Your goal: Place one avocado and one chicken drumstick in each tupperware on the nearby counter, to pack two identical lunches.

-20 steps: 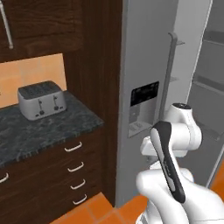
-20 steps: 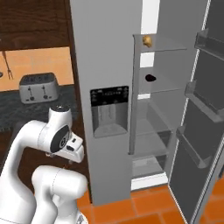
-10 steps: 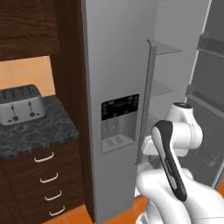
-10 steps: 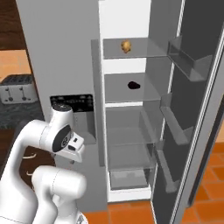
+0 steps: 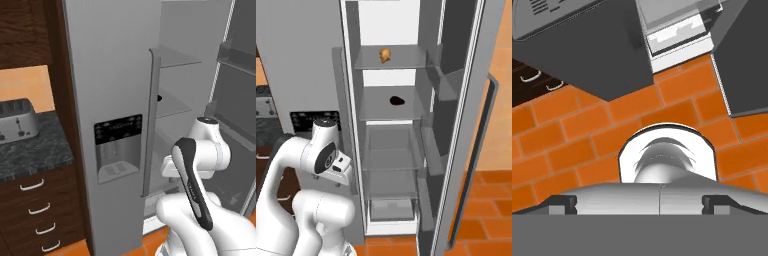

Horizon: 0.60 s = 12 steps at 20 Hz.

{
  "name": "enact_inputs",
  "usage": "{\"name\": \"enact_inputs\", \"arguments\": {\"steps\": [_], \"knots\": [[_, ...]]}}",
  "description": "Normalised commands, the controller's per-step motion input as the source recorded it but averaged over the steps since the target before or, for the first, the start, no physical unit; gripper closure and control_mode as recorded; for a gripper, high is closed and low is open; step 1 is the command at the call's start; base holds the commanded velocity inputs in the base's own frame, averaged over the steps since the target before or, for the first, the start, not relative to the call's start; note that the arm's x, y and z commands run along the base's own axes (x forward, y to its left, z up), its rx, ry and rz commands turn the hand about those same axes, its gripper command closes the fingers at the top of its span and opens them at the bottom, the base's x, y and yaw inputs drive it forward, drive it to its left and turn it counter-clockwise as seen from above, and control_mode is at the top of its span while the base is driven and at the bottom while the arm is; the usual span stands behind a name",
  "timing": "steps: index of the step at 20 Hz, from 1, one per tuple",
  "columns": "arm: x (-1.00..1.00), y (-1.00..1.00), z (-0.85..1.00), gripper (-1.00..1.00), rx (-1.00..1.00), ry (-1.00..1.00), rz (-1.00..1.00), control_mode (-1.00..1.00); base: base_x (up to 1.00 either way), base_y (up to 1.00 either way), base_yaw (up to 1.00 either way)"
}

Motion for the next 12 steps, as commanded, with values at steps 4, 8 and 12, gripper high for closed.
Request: {"name": "enact_inputs", "arguments": {"steps": [4,8,12], "knots": [[0.00,0.00,0.00,-1.00,0.00,0.00,0.00,1.00,0.22,-0.54,0.15],[0.00,0.00,0.00,-1.00,0.00,0.00,0.00,1.00,0.29,-0.39,0.15],[0.00,0.00,0.00,-1.00,0.00,0.00,0.00,1.00,0.65,-0.26,0.08]]}}
